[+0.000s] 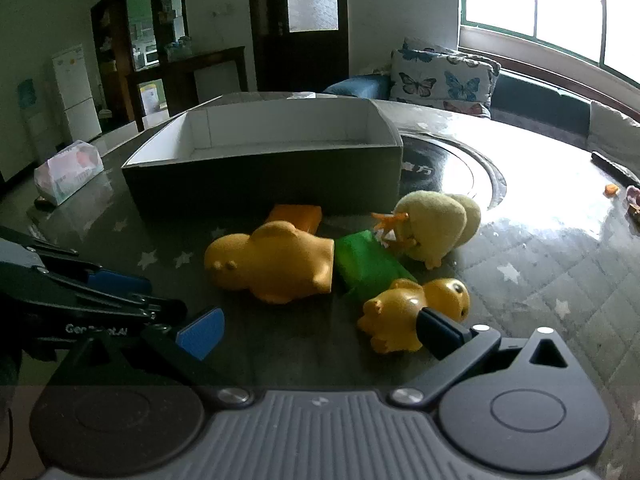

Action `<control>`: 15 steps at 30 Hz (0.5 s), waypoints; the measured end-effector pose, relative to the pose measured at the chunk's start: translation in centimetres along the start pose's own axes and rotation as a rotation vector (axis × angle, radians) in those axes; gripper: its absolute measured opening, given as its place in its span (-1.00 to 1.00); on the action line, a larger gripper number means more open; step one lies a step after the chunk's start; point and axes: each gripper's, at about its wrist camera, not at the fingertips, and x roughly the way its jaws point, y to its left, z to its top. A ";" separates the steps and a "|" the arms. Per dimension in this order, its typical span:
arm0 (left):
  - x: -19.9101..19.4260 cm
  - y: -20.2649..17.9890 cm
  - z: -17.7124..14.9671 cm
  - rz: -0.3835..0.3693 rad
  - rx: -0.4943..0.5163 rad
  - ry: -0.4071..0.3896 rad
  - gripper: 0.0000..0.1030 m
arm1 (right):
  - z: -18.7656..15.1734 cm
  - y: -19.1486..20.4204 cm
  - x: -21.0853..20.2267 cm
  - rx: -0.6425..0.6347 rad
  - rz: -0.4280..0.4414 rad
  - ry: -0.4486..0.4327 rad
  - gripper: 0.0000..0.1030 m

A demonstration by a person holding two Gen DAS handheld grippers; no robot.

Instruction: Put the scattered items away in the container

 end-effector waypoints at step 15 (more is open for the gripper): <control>-0.2 2.1 2.1 -0.118 -0.018 0.002 -0.26 | 2.5 0.8 0.9 -0.127 0.109 -0.024 0.99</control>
